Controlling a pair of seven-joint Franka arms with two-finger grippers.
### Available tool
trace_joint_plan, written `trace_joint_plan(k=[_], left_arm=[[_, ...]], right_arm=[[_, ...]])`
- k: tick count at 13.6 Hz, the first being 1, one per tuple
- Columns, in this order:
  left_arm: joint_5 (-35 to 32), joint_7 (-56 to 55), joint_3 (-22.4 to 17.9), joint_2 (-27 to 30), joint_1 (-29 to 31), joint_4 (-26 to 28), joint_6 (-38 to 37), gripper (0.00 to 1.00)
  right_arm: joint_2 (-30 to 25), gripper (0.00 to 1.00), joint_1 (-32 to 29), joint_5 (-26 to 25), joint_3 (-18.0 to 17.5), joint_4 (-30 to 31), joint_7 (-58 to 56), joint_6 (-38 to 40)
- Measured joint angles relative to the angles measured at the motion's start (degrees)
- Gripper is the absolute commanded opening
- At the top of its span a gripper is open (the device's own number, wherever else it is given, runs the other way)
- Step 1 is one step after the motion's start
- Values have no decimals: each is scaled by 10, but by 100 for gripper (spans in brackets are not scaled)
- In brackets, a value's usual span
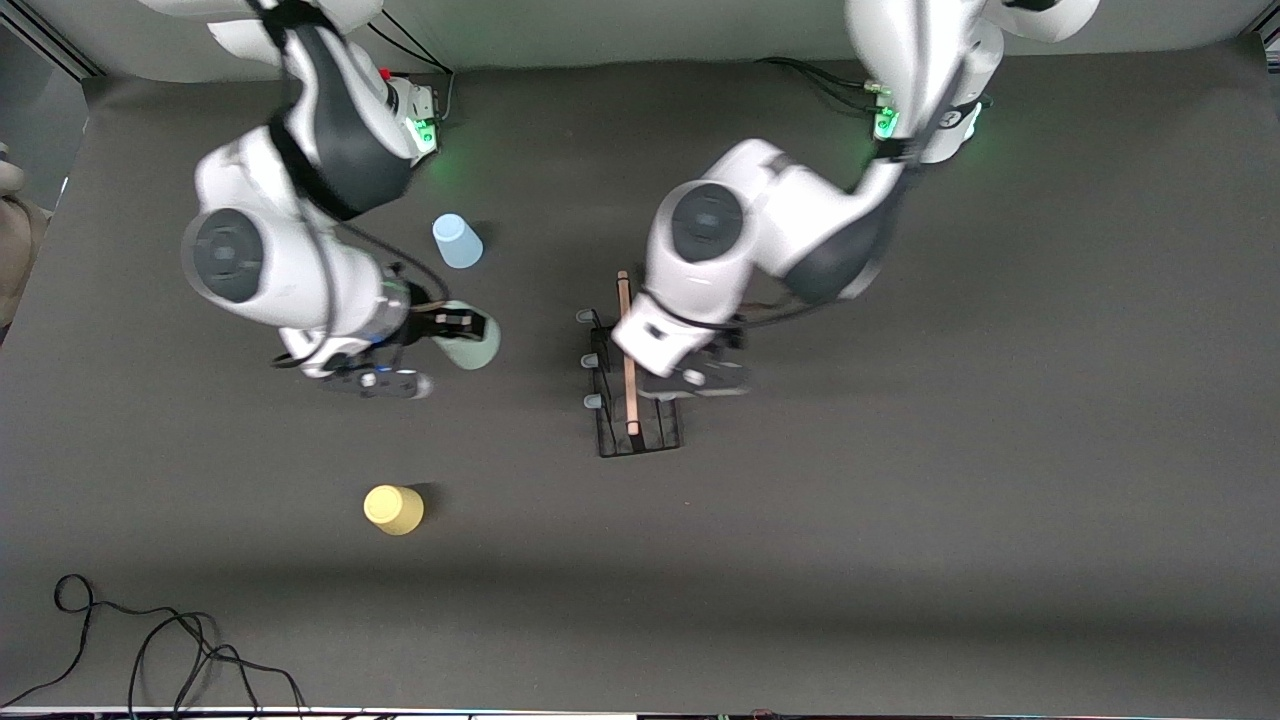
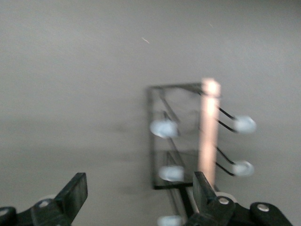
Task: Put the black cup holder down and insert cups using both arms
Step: 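Lower the rack with the left gripper while the right gripper brings the cup, then hang the green cup with the right gripper while the left gripper withdraws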
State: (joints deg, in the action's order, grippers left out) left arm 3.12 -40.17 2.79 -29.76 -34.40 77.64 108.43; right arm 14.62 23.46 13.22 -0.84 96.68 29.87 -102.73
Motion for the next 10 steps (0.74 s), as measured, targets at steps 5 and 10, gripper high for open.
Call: trace_joint_plan(k=[5,10], left_arm=[[13,175,-2,111,140,95,-53,100],[17,372,-5,182,290,125,-134,100]], right_arm=[[36,24,101,0,-1,1,123,-77],[68,24,150,0,0,14,146,-98]])
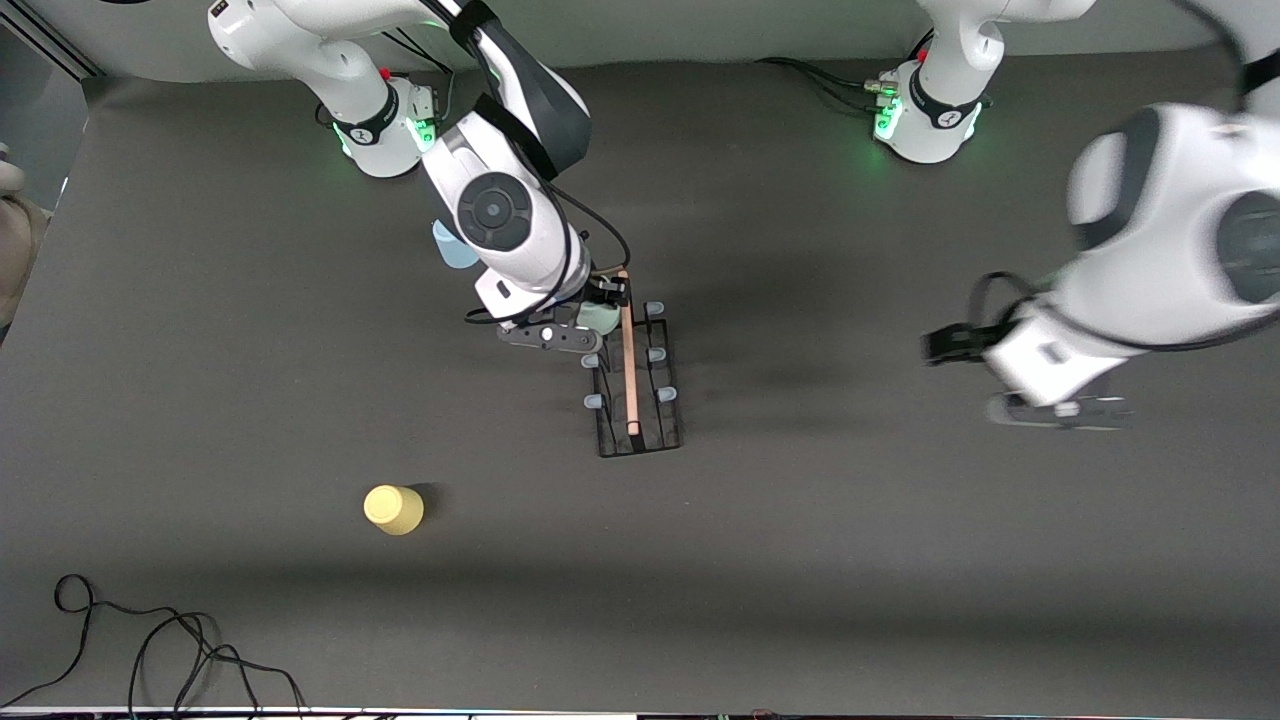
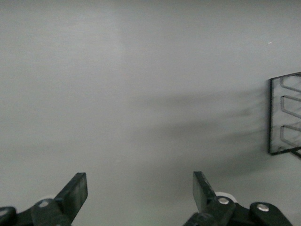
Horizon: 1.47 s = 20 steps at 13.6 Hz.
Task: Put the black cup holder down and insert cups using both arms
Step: 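Hang the green cup with the right gripper while the left gripper withdraws, then reach the right gripper to the yellow cup and grasp it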
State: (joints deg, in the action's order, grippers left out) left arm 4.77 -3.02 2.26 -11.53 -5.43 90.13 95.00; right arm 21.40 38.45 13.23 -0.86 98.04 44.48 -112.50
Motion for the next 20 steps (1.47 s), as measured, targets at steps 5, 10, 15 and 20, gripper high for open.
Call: trace_joint_plan(k=[5,10,15,20], left_arm=[[0,75,-2,59,77,3,-47,100],[-12,79,-1,100,96,10,-56,100],[-37,34,4,100,55,12,-54,100],[-42,23,-7,98,24,22,-45,100]], right_arm=[[-1,96,-1,-2,5,17,0,0],[-11,99,-9,-4,22,5,-2,8],[-14,99,-19,-8,162,-6,-206,0],[57,99,-127,-7,224,-48,-420,-66]])
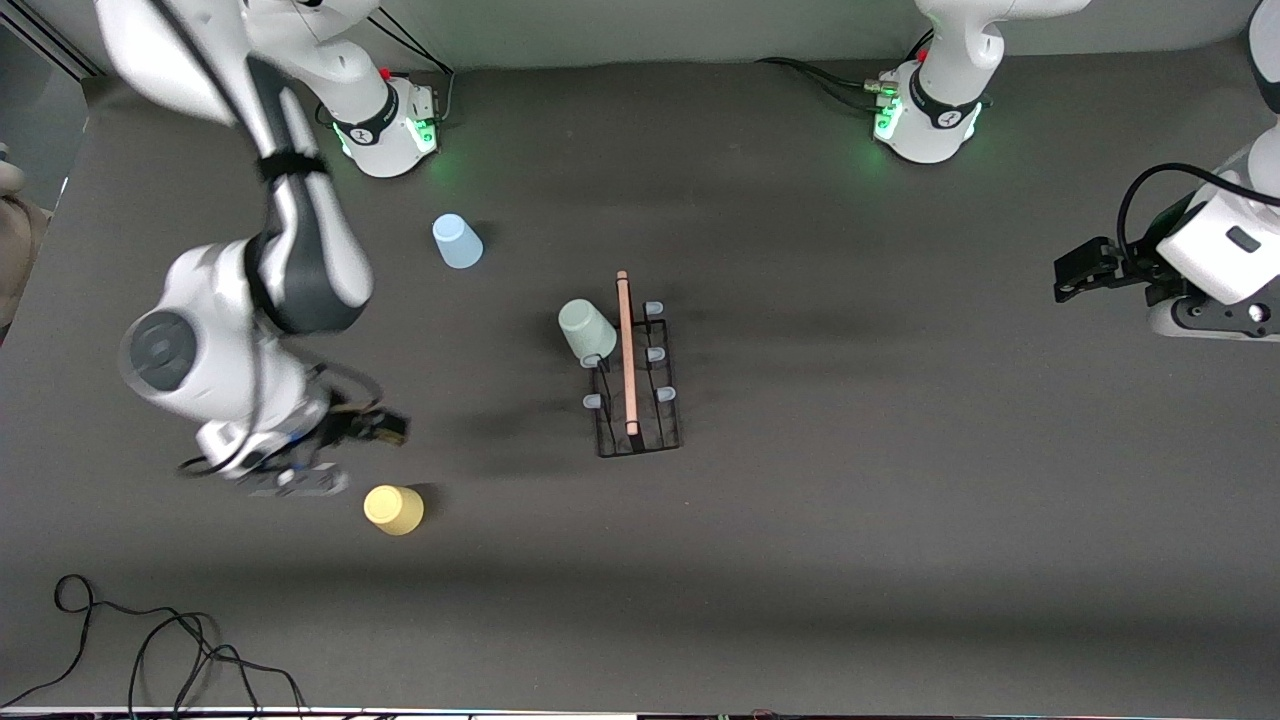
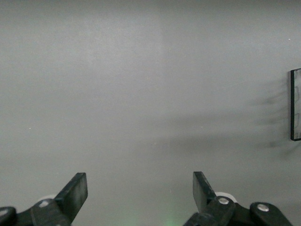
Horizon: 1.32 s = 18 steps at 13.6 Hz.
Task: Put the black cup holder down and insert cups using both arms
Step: 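Reach the right gripper to the yellow cup and grasp it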
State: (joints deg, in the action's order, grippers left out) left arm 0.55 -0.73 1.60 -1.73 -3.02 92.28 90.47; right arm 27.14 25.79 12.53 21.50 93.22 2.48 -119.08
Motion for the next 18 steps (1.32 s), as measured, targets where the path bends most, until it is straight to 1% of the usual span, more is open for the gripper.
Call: trace_joint_plan(k=[2,4,6,7,8,9,10,11,13,14,16,18], left_arm=[[-1,0,-28,0,-25,4,0,100],[-1,4,-37,1,-28,3,0,100],[-1,8,-37,2,-25,3,-2,100],[-1,10,-37,3,-23,3,-2,100],[-1,12,-37,5,-22,2,-3,100],[-1,13,-37,7,-21,2,-5,100],[-1,14,-37,9,-20,2,-5,100],[-2,18,-37,11,-19,2,-6,100],[-2,32,-37,12,-14,2,-7,100],[-2,35,-37,12,-12,2,-7,100],[-2,36,-36,12,-11,2,-8,100],[-2,36,-35,12,-11,3,-10,100]], right_arm=[[59,99,-26,0,-1,-61,-14,0],[117,99,-27,8,-3,-102,-12,-1],[157,99,-26,46,-4,-121,-11,-10],[168,99,-26,63,-5,-125,-11,-22],[175,98,-25,71,-6,-126,-11,-31],[182,83,-24,73,-7,-126,-11,-39],[190,60,-23,73,-8,-126,-11,-48],[198,46,-23,73,-8,-126,-11,-54],[206,23,-23,73,-8,-127,-12,-58],[206,20,-23,73,-8,-130,-15,-58],[205,20,-19,73,-8,-135,-22,-47],[193,20,-5,73,-8,-149,-22,-6]])
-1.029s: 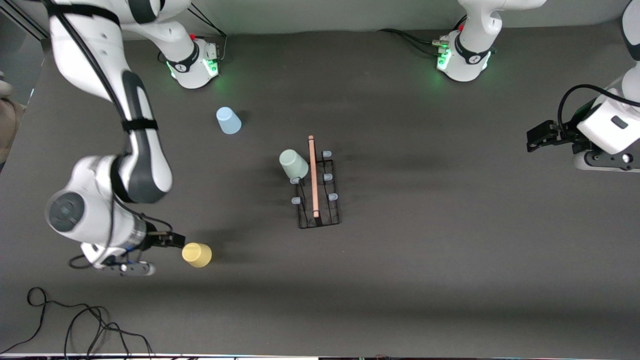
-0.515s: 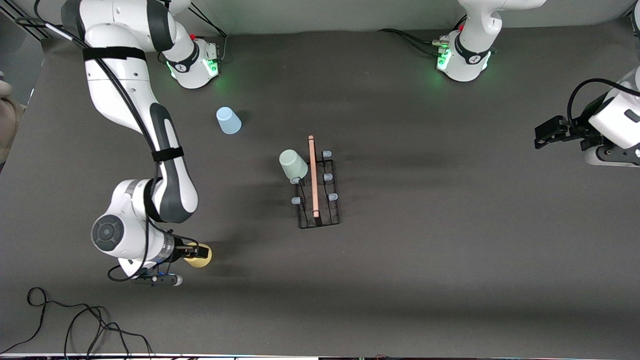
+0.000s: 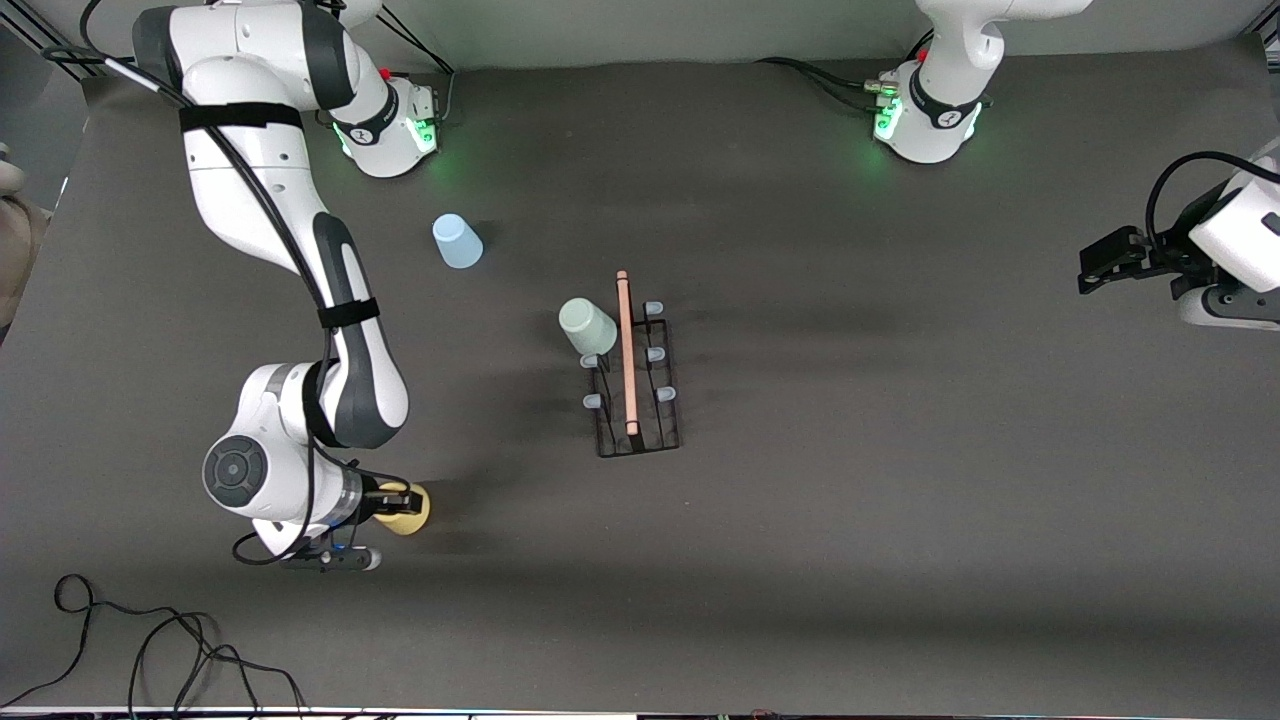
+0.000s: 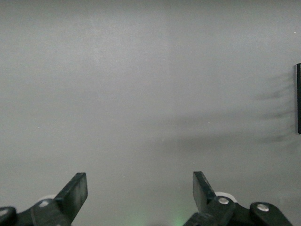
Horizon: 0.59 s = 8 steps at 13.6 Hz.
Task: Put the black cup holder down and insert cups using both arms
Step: 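Reach the right gripper to the yellow cup and grasp it, then carry the yellow cup to the rack and hang it on a peg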
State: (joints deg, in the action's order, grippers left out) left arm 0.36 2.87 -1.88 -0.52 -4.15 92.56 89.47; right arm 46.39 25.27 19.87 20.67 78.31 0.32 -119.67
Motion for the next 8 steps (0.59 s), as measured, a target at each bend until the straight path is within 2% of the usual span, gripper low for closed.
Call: trace_joint_plan(k=[3,8], left_arm=[[-4,0,0,0,0,0,0,100],[-8,0,0,0,0,0,0,100]], right_arm=[[-54,20,39,2,1,-9,17,51],[-116,20,153,2,1,-9,191,87]])
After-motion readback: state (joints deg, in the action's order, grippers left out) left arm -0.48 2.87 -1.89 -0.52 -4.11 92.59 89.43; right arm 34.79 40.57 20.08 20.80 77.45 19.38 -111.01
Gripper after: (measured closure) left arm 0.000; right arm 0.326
